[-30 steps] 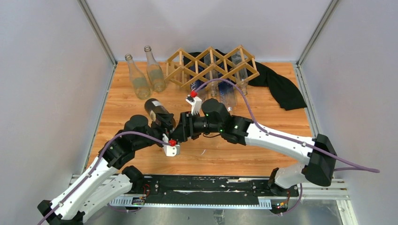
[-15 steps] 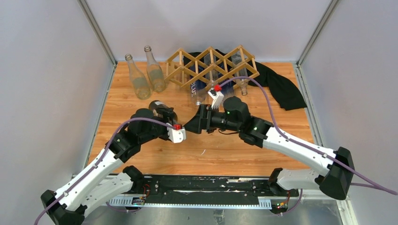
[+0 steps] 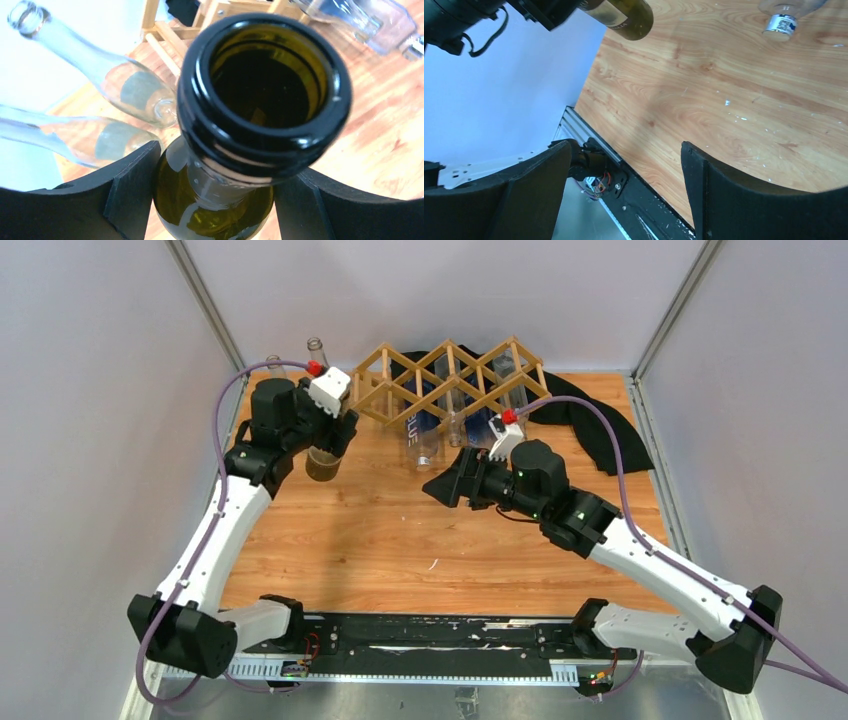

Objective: Take the wine bottle off the wine rack

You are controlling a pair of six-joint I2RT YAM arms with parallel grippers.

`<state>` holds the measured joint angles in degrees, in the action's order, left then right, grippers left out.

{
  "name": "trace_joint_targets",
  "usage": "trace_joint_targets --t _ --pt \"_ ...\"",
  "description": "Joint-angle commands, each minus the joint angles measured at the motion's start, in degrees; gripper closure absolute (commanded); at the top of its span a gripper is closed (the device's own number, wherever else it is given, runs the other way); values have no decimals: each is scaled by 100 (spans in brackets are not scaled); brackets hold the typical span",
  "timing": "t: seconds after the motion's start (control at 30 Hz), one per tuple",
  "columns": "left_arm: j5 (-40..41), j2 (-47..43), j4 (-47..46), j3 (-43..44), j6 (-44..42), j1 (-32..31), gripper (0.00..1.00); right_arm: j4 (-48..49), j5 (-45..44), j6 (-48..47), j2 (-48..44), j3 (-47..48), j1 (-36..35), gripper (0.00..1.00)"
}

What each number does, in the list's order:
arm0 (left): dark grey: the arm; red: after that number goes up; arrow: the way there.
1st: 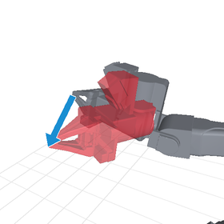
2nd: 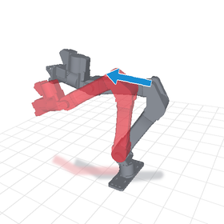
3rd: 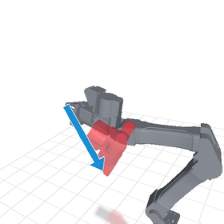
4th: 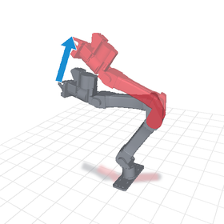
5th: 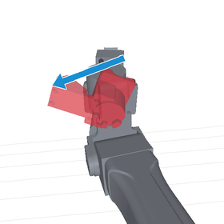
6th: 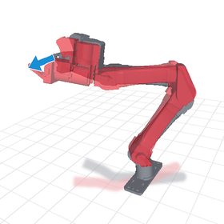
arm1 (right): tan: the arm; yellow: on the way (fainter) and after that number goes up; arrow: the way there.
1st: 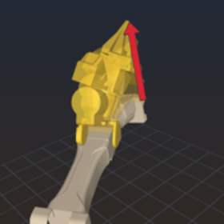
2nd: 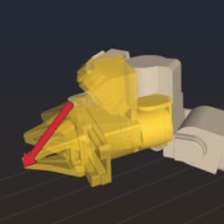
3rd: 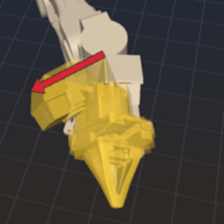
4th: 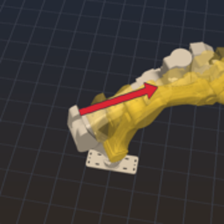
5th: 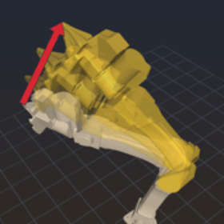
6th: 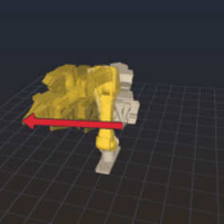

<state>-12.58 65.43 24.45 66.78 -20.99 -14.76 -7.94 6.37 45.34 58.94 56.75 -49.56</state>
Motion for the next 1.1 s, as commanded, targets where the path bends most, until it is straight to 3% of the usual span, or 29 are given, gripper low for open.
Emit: trace_joint_targets --t 0.0,0.3,0.6,1.07 --pt "-607 121 -505 304 1177 334 100 -261 -252 -201 179 288 122 16" --pt "-1532 198 -2121 -615 1629 1077 100 -321 -391 -360 535 520 198 16" --pt "-1586 622 -3664 -1265 1403 1362 100 -280 -287 -342 830 580 386 16" --pt "-1477 1391 -4159 -1255 1548 1739 100 -243 89 -308 950 548 840 16"
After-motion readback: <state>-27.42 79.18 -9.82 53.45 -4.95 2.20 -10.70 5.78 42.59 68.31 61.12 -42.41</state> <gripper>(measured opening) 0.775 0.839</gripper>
